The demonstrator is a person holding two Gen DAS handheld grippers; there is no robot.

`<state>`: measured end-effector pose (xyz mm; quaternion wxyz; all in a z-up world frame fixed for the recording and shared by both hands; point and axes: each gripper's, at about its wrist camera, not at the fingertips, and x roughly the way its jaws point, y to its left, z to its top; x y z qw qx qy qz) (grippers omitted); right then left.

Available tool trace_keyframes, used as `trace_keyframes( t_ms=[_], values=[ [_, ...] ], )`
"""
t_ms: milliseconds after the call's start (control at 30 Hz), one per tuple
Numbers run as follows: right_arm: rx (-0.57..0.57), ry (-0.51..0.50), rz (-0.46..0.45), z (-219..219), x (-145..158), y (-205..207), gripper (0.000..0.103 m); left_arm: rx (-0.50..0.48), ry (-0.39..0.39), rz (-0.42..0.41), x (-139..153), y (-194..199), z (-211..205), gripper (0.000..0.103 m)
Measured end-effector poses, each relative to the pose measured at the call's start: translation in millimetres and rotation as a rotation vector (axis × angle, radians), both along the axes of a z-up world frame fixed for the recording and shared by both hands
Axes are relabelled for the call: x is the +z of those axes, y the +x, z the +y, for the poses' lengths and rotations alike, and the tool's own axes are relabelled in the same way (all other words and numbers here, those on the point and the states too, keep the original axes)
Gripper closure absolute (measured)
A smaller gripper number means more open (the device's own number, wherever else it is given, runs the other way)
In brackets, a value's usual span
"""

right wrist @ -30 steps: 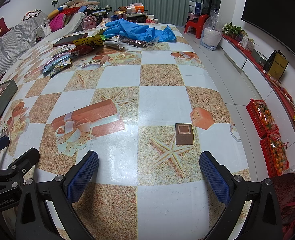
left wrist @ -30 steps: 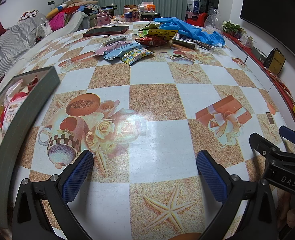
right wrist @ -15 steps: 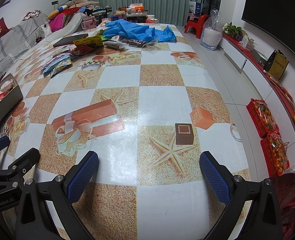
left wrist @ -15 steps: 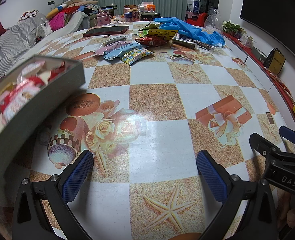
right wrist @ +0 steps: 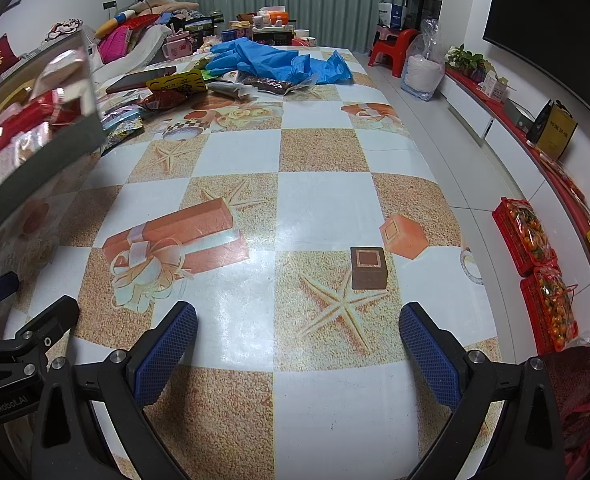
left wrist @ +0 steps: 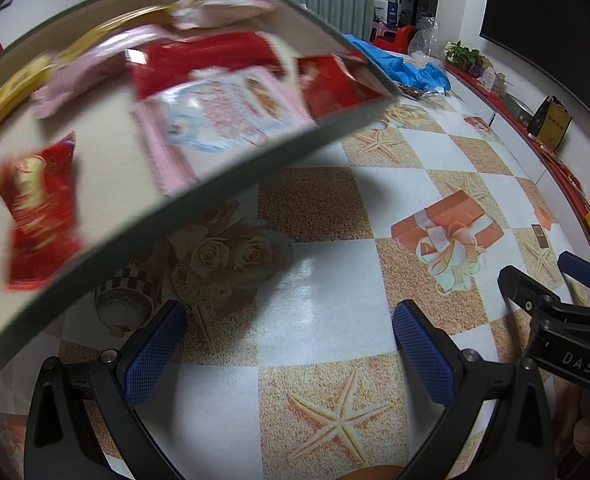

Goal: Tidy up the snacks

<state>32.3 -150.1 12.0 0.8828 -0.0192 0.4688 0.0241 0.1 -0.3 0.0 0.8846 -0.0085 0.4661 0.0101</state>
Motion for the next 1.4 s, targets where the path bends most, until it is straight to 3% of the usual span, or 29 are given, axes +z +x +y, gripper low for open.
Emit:
trace_keyframes(
  t_ms=[1400],
  values=[
    [-0.01, -0.004, 0.001, -1.8, 0.5, 0.3, 0.001, 0.0, 0.0, 0.0, -0.2, -1.8, -3.0, 0.0]
  ],
)
